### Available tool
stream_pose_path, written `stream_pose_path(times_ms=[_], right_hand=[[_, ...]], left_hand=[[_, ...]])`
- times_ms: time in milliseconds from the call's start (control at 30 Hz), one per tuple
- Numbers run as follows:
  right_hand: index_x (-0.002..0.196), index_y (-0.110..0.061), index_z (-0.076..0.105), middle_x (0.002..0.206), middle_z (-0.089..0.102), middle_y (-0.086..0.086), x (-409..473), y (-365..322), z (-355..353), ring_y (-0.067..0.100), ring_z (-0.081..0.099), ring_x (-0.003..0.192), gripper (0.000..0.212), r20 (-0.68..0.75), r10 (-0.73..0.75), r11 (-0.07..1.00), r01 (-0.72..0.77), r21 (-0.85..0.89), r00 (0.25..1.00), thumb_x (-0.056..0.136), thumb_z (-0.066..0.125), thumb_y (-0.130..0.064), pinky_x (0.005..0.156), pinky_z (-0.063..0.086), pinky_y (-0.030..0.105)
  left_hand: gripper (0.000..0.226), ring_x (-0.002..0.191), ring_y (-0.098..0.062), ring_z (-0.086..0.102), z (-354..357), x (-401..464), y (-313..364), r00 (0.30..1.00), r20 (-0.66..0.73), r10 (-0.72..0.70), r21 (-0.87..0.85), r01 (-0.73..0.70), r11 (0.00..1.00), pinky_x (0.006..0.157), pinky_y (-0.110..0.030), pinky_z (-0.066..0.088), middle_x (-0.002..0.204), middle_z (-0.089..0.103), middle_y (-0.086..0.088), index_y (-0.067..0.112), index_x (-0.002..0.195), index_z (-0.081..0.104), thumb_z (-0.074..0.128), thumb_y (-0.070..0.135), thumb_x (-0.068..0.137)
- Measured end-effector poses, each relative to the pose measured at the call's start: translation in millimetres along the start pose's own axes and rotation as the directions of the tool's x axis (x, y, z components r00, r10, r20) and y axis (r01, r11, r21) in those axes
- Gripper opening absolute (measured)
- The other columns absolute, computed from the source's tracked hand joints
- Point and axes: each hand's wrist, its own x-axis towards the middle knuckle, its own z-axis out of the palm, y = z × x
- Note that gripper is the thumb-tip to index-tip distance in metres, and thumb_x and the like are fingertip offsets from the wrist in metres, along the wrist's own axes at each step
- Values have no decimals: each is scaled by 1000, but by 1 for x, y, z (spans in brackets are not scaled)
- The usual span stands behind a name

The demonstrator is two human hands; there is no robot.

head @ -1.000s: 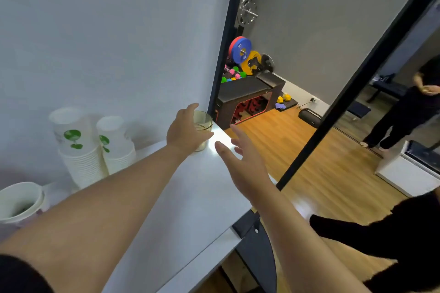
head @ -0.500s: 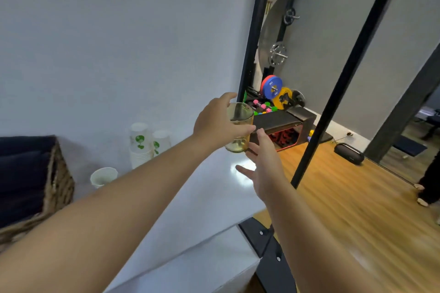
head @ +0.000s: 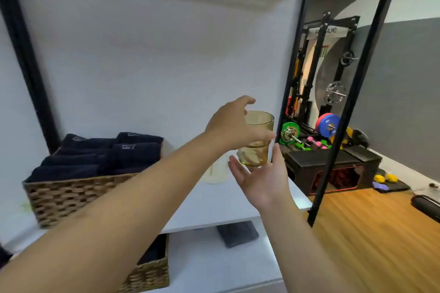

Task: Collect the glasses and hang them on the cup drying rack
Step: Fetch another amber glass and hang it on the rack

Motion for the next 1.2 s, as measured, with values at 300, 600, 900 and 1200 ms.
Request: stream_pose_path(times_ms=[300, 600, 900, 1200], right_hand=[[140, -21, 67, 144, 66, 7, -82, 96, 86, 32, 65, 130, 76, 449, 86, 996, -67, -58, 890, 74, 87, -52, 72, 64, 29], [144, -10, 59, 139, 63, 24, -127, 234, 188, 44, 60, 132, 95, 692, 370, 859, 55, -509, 619, 62, 101, -35, 82, 64, 46], [136, -9, 63, 124, 72, 15, -189, 416, 281, 36, 69, 117, 66, 698, 355, 841, 114, -529, 621, 76, 90, -17, 89, 61, 47], [136, -20, 57, 128, 73, 9, -174, 552, 320, 30, 72, 118, 64, 633, 364, 777, 152, -611, 683, 81, 85, -5, 96, 59, 58]], left_hand=[[93, 114, -8, 56, -150, -106, 9, 996, -40, -80, 56, 82, 995, 91, -27, 46, 128, 55, 11, 38, 143, 49, 89, 61, 62], [90, 109, -9, 63, -330, -249, -48, 986, -12, -166, 81, 167, 983, 89, -30, 56, 133, 56, 8, 37, 146, 47, 91, 48, 68], [82, 129, -9, 56, -464, -397, -151, 938, -223, -264, -77, 253, 964, 99, -29, 53, 153, 48, 12, 39, 153, 41, 78, 53, 82], [44, 109, 13, 57, -537, -521, -315, 660, -691, -296, 121, 510, 852, 100, -30, 51, 128, 60, 25, 33, 138, 62, 62, 50, 96]])
